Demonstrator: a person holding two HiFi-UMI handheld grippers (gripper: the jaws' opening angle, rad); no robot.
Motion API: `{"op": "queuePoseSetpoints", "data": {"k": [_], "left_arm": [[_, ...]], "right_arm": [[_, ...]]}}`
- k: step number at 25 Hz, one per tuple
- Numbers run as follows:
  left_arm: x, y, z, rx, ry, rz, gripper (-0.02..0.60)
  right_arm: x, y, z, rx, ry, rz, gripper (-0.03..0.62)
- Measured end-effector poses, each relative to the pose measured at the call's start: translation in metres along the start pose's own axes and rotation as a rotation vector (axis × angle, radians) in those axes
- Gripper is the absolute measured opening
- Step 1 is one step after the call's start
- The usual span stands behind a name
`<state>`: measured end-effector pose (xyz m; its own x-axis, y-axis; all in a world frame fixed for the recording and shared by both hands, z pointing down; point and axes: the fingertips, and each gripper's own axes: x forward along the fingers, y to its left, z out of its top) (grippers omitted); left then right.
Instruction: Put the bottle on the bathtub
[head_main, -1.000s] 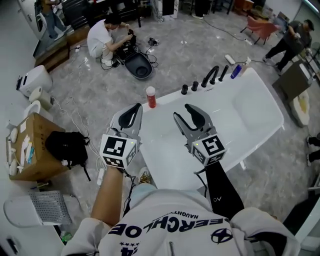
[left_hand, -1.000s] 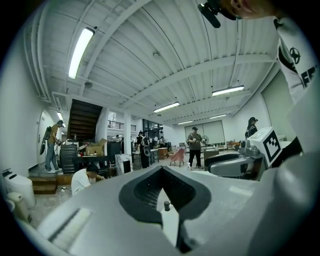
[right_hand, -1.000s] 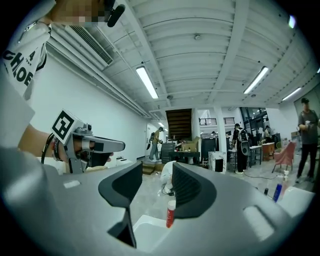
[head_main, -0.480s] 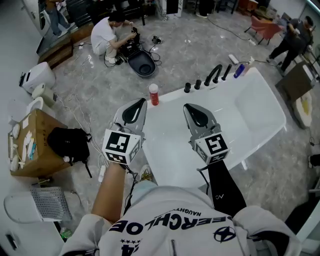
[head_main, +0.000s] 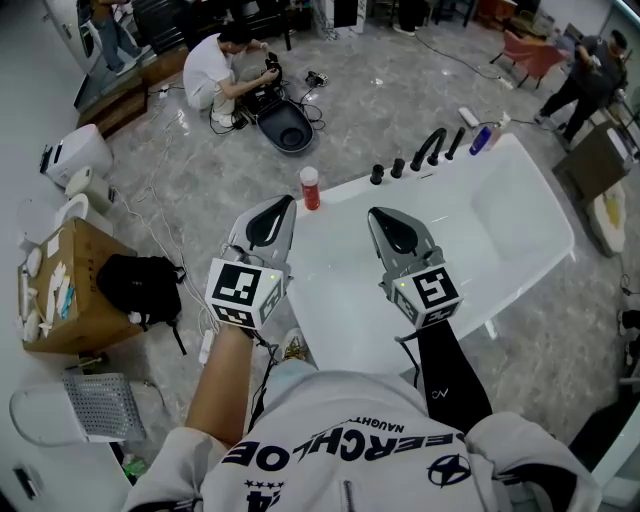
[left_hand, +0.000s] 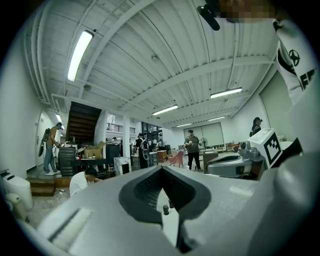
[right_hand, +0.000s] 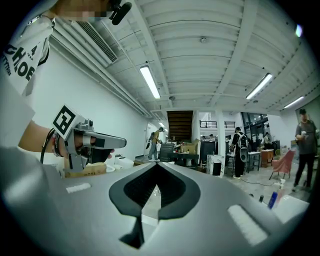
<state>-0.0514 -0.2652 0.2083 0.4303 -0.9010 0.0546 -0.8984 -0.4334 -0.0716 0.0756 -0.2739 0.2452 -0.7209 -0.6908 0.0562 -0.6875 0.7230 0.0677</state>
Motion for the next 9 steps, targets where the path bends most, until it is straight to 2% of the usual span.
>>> {"op": "queuePoseSetpoints", "data": {"k": [9], "left_arm": [[-0.0059,-0.0001,0.001,0.0,-0.001,0.014,0.0]], "right_arm": [[-0.0077,-0.0017,-0.0074,0.032,-0.005,-0.019,0.028]]}}
